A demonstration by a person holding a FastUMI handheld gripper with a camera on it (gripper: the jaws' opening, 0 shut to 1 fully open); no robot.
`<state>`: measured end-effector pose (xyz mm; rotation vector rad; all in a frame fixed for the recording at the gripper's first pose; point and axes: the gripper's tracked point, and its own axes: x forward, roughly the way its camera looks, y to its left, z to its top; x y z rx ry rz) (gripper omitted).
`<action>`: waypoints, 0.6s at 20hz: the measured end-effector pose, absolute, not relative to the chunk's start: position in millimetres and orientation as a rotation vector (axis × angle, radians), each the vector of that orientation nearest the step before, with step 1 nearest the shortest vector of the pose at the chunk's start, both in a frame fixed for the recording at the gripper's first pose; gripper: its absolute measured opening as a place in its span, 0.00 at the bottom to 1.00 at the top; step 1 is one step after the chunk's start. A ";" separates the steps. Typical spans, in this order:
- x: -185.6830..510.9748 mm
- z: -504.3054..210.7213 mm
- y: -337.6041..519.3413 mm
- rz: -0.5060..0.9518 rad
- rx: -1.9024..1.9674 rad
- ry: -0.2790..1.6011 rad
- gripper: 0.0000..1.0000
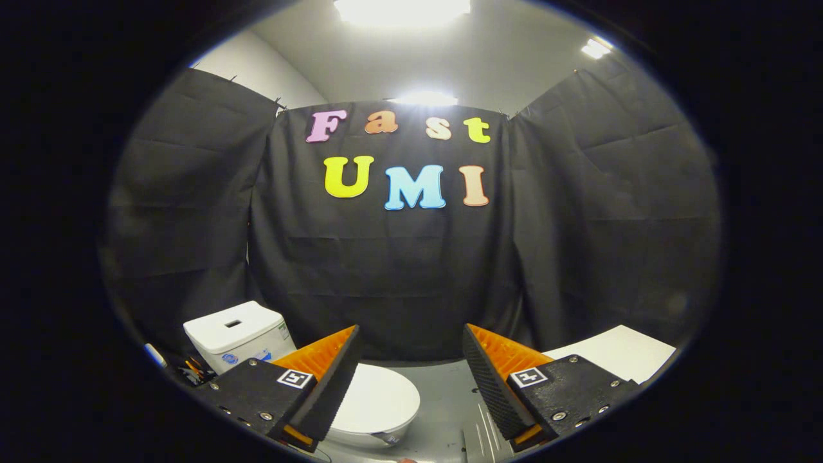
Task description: Open the toilet lid.
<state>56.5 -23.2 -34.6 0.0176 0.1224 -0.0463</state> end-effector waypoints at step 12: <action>90.1 -26.9 -37.8 -0.104 0.022 0.104 0.96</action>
